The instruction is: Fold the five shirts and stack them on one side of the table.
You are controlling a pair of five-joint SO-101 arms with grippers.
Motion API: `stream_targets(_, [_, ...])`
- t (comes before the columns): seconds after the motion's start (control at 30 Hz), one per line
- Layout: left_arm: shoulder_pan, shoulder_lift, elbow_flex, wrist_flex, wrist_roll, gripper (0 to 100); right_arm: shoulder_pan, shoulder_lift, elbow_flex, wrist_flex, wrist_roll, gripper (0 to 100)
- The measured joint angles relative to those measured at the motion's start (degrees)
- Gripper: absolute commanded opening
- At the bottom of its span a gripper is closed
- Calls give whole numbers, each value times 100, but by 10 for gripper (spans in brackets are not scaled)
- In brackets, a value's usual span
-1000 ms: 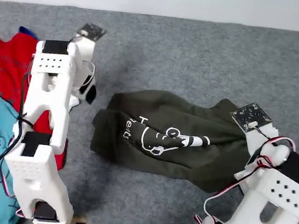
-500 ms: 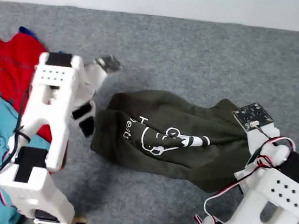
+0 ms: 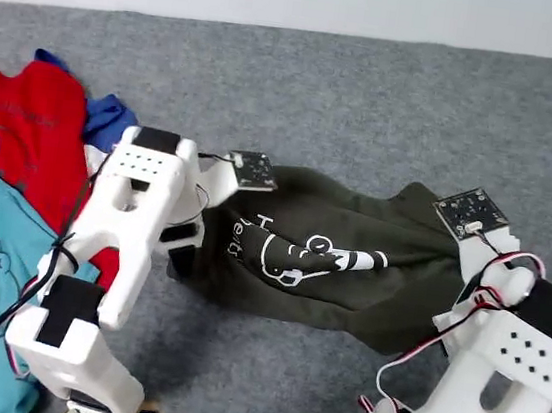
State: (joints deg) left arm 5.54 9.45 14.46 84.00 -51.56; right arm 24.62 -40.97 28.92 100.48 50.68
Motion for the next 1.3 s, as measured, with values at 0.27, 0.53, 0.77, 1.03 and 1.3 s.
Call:
stream_targets(0.27, [35, 1011, -167, -404, -70, 178, 0, 0, 0, 0, 0, 11])
stream_targets(0.53, [35, 1231, -765, 70, -70, 16, 0, 0, 0, 0, 0, 10])
stream_targets(0.77, [35, 1037, -1011, 721, -70, 2, 0, 0, 0, 0, 0, 10])
stream_targets(1.03, [18, -457, -1556, 1424, 0, 2, 0, 0, -475, 0, -9, 10])
stream_targets(1.3, [-448, -2251, -1873, 1486, 809, 2, 0, 0, -1960, 0, -79, 10])
